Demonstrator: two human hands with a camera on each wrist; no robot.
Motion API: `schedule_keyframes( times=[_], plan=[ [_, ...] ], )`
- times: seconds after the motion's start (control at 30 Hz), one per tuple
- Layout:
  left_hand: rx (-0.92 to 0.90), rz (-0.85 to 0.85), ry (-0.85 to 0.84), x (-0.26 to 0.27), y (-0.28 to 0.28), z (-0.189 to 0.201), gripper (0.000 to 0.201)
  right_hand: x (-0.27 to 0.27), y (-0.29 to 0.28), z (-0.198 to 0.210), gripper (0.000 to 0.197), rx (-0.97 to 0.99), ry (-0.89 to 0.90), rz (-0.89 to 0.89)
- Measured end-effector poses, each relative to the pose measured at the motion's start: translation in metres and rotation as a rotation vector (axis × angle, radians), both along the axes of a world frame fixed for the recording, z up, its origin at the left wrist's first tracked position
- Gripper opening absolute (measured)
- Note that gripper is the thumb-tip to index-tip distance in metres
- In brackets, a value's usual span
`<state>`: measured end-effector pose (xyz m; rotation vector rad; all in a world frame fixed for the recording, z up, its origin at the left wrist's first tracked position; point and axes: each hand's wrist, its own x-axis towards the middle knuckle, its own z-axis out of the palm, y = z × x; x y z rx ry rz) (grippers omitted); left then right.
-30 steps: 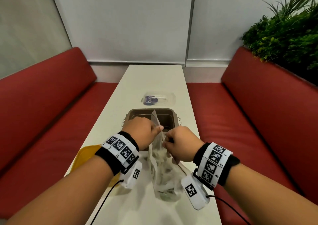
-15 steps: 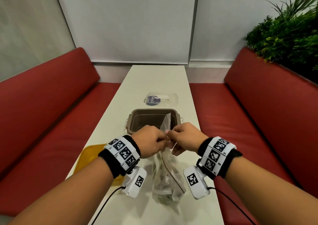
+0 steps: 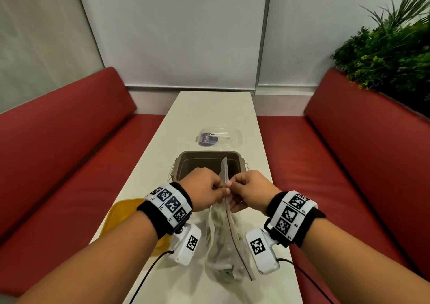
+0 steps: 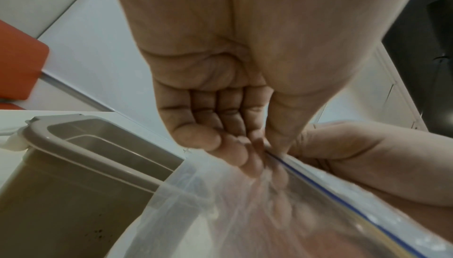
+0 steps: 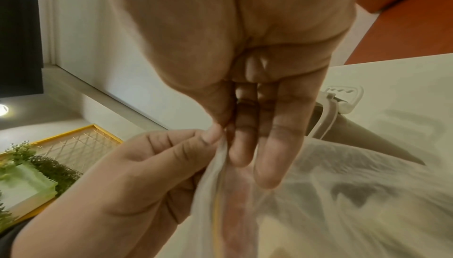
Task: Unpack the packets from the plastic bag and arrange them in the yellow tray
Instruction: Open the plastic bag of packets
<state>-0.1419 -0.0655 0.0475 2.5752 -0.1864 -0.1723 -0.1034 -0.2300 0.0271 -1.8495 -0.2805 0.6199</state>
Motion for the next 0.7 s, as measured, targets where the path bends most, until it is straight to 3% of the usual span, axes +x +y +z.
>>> schedule_keyframes(
  times=[0.2,0.37,0.53,0.7],
  plan=[
    [-0.005,0.042,-0.006,0.000,-0.005,0.003,0.030,0.002,0.001,0.002,0.026,-0.063,-0.040,-0.007],
    [-0.072,0.122,-0.004,0.000,-0.002,0.003,0.017,0.001,0.000,0.010,0.022,-0.146,-0.105,-0.030],
    [-0.072,0.176,0.007,0.000,-0.002,-0.001,0.020,-0.002,0.003,0.011,0.019,-0.189,-0.155,-0.023],
    [0.053,0.187,0.009,0.002,-0.007,-0.001,0.023,-0.001,0.006,0.010,0.019,-0.328,-0.280,0.011]
  ],
)
